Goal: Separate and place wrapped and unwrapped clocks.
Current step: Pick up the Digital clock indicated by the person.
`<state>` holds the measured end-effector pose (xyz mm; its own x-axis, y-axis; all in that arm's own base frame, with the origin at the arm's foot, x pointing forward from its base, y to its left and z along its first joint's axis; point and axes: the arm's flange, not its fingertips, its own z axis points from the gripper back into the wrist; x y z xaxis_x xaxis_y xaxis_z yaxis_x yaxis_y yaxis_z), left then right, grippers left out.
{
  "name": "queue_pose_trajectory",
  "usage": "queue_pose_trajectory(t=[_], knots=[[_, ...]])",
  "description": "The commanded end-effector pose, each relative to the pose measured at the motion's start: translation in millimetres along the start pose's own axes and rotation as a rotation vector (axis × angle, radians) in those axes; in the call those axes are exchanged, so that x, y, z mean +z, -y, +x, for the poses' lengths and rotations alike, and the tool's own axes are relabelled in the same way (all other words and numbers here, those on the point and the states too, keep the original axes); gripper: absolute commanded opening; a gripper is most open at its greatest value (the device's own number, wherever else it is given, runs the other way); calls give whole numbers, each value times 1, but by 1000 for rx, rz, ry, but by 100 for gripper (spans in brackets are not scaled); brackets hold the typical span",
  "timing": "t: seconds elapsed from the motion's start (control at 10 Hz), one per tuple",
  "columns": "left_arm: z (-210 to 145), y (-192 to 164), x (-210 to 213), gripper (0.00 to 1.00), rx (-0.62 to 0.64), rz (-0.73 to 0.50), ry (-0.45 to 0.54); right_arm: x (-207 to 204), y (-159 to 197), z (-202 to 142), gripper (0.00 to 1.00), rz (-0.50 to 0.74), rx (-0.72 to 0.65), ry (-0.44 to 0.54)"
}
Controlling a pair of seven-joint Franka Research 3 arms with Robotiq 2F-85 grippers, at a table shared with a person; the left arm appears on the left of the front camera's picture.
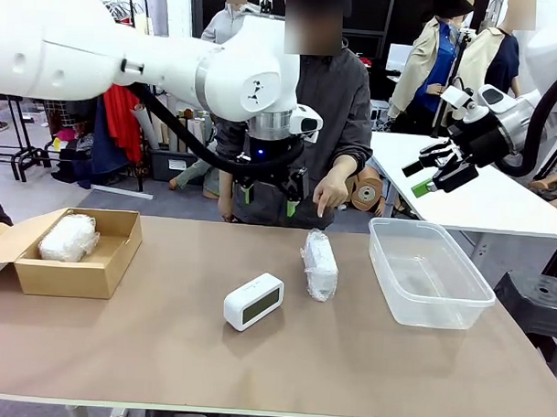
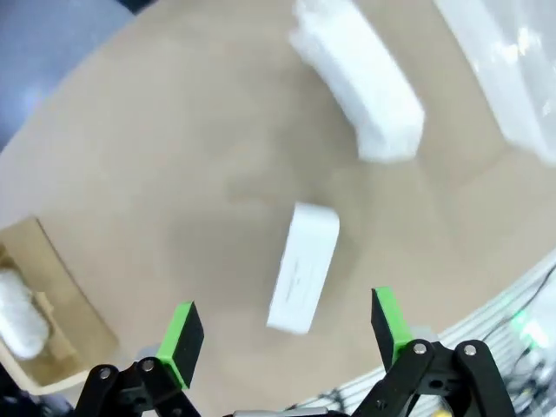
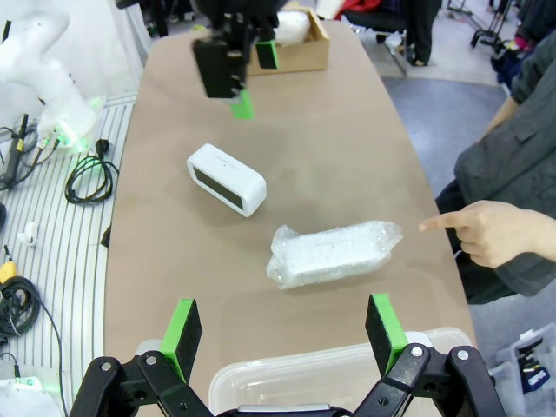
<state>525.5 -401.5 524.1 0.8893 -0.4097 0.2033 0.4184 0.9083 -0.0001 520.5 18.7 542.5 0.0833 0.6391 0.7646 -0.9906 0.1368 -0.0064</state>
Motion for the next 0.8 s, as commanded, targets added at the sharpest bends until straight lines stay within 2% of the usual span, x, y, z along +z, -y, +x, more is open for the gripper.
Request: queue_pose_trajectory(t=[0.0,0.2,0.4,0.5,0.7], knots=[[19,1,-17,100,160,138,48,1,-1,1,100,-4,2,0],[38,11,-42,100,262,257,24,1,-1,1,100,-4,2,0],[45,0,-46,100,284,193,44,1,-1,1,100,-4,2,0],[29,2,-51,100,242,212,47,1,-1,1,100,-4,2,0],[29,2,-51,100,242,212,47,1,-1,1,100,-4,2,0]])
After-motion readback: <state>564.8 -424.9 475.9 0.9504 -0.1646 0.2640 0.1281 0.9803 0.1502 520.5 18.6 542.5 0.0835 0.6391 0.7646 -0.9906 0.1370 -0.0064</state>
